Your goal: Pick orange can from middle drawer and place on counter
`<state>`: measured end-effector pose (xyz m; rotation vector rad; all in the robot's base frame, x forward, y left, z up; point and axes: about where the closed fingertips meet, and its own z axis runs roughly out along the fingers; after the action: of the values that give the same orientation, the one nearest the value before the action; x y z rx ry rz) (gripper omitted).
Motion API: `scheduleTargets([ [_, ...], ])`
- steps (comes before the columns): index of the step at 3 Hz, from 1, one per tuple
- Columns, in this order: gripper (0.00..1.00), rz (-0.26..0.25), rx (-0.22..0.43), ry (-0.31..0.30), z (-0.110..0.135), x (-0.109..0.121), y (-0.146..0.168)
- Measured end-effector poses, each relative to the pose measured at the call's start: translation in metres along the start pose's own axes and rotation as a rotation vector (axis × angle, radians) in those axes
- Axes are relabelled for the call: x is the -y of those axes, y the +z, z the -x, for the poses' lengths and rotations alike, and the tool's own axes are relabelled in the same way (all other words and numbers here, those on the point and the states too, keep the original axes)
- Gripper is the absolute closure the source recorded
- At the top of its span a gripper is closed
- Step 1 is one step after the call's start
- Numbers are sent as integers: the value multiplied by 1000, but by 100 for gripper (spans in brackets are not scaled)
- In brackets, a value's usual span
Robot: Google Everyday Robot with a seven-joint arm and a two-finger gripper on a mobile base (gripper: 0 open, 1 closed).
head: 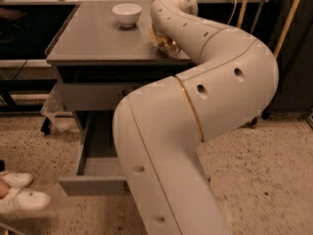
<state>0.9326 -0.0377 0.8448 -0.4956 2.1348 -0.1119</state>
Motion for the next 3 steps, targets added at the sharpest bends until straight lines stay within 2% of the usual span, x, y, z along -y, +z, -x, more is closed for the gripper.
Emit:
scheduleTargets([
  [1,100,0,0,0,7,2,-5],
  [2,81,0,0,0,9,3,-7],
  [3,58,0,0,0,9,3,-7],
])
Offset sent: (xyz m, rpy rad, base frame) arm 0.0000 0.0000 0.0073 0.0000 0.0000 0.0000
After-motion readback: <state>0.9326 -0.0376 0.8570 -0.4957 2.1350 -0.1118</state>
